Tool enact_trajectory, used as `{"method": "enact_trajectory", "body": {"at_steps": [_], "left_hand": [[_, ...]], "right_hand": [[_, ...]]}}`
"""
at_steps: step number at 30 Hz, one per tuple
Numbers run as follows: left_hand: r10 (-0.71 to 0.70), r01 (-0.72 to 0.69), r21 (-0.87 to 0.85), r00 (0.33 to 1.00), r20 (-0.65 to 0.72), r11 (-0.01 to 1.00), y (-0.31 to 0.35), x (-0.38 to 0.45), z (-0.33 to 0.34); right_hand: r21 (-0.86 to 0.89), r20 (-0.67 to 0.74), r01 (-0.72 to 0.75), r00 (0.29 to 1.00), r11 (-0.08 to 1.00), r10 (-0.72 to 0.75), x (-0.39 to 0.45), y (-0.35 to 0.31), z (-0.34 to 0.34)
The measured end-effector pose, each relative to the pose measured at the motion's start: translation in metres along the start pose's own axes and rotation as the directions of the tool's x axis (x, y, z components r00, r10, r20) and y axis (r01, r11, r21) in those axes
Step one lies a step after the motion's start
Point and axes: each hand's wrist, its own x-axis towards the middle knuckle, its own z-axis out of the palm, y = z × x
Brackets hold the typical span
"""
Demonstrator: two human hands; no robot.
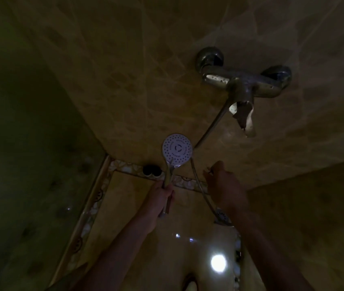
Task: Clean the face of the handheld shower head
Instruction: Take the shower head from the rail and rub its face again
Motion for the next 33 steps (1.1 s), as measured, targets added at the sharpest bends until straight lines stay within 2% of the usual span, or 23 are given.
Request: {"method": "enact_trajectory", "body": {"at_steps": [8,13,17,20,24,27,33], "left_hand": [[-0.014,0.016,0.136,1.0,-0.018,0.991,-0.015,0.03,-0.008],[-0.007,0.01,0.18,1.0,-0.016,0.984,-0.015,0.036,-0.009],[-0.015,0.015,0.115,1.0,-0.002,0.993,-0.013,0.043,-0.01],[-0.01,0.01,0.092,1.0,0.004,0.996,-0.011,0.045,-0.012],[0.005,-0.007,0.096,1.0,0.023,0.995,-0.01,0.044,-0.011],[0.005,-0.006,0.109,1.0,0.015,0.994,-0.011,0.043,-0.01],[-0.005,0.004,0.086,1.0,0.019,0.996,-0.012,0.046,-0.012]], "right_hand": [[-0.061,0.037,0.042,0.999,0.997,-0.039,0.022,-0.02,0.035],[-0.12,-0.011,0.023,1.0,0.993,-0.025,0.047,-0.026,0.037],[-0.078,-0.044,-0.044,0.998,0.996,0.041,0.06,-0.019,0.031],[-0.067,0.007,-0.063,0.998,0.996,0.063,0.058,-0.017,0.034],[-0.11,0.07,0.03,0.997,0.993,-0.022,0.05,-0.023,0.045],[-0.159,0.022,0.077,0.997,0.984,-0.075,0.056,-0.032,0.045],[-0.154,-0.019,0.003,1.0,0.988,-0.006,0.068,-0.024,0.037]]}}
